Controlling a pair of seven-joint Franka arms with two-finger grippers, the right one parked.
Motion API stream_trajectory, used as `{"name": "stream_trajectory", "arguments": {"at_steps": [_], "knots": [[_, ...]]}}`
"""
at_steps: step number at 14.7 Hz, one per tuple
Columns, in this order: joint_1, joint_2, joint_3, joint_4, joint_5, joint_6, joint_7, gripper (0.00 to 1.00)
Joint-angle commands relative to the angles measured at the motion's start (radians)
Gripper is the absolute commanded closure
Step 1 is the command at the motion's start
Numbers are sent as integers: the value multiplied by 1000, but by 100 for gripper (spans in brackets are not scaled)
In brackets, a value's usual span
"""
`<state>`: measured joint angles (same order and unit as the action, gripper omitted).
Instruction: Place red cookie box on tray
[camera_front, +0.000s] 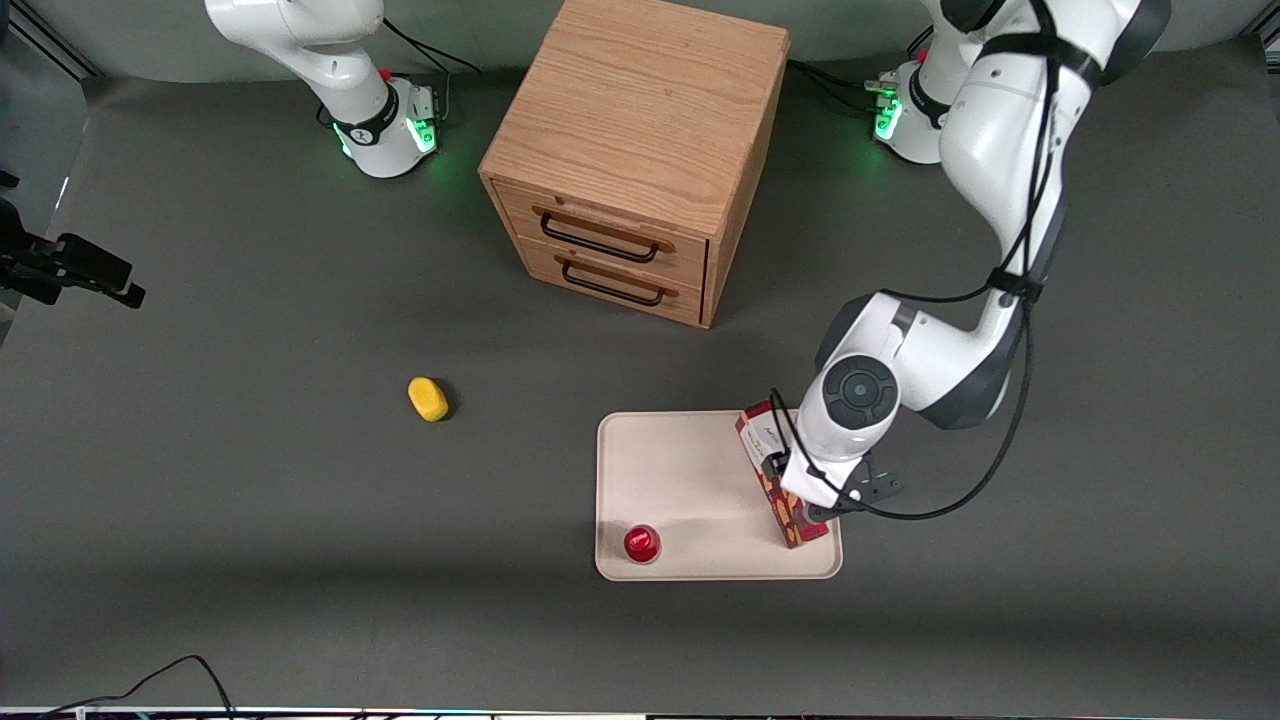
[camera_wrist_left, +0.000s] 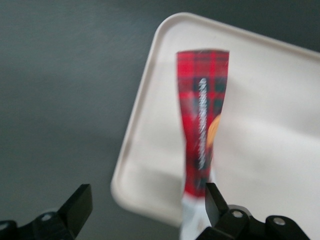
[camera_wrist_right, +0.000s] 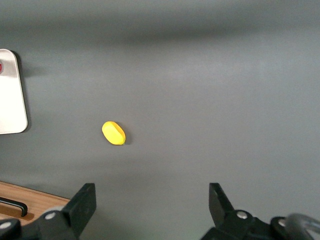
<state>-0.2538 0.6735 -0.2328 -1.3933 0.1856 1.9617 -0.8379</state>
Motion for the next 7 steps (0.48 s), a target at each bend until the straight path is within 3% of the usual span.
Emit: {"name": "stream_trajectory", "arguments": {"at_steps": [1,4,7], "knots": [[39,-152,3,-7,-96,-212,161,0],[80,-294,7,-45,-126,-357,244,0],[90,-484,84,-246,-158,-331,357,0]]}}
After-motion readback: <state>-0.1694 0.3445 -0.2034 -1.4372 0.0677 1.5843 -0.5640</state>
